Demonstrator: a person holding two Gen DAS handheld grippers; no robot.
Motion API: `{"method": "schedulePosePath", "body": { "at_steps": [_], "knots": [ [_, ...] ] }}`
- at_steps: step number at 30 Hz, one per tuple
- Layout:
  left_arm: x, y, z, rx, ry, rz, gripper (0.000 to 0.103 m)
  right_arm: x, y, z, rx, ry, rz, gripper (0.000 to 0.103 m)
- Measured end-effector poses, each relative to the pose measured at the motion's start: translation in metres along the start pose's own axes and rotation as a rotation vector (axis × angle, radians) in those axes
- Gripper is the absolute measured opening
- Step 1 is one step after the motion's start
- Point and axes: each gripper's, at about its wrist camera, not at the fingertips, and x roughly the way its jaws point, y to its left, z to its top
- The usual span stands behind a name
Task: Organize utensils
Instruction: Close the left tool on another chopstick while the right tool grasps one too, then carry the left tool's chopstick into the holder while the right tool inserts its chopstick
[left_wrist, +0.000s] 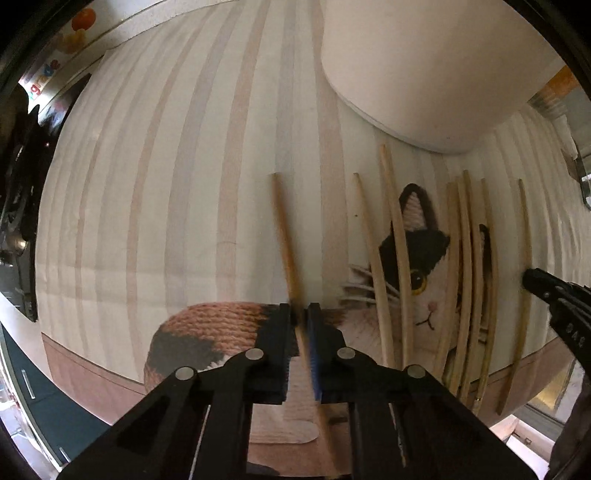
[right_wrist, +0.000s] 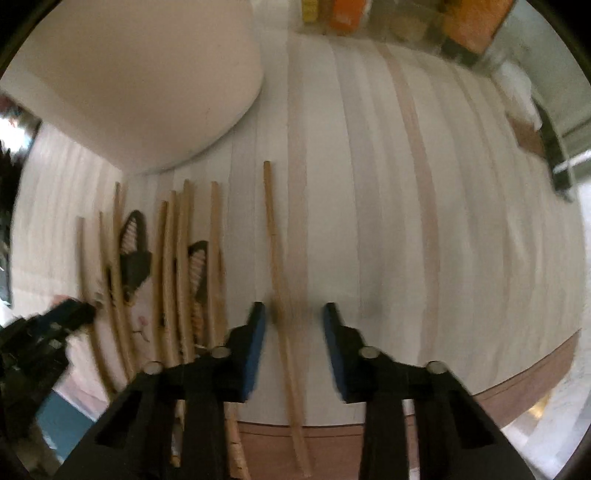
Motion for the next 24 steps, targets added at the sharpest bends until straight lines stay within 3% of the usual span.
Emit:
{"method": "schedulePosePath", "body": {
  "at_steps": [1, 2, 10, 13, 24],
  "knots": [
    [-0.001, 0.000, -0.001, 0.001, 0.000, 0.013, 0.005, -0.001, -0.001, -0.001, -0.001, -0.003, -0.018, 0.008],
    [-0.002, 0.004, 0.001, -0.002, 0.001, 0.018, 0.005, 0.000, -0.005, -0.002, 0.003, -0.003, -0.019, 0.007],
    [-0.011, 0.019, 0.001, -0.018, 0.002, 0.035, 0.005, 0.000, -0.046, -0.025, 0.049, 0.050, -0.006, 0.007],
    [-0.005, 0.025, -0.004, -0.010, 0.000, 0.047, 0.005, 0.004, -0.061, -0.049, 0.043, 0.051, -0.004, 0.007],
    [0.007, 0.036, 0.011, -0.016, 0.009, 0.031, 0.005, 0.005, -0.065, -0.040, 0.058, 0.083, -0.026, 0.008]
  ]
}}
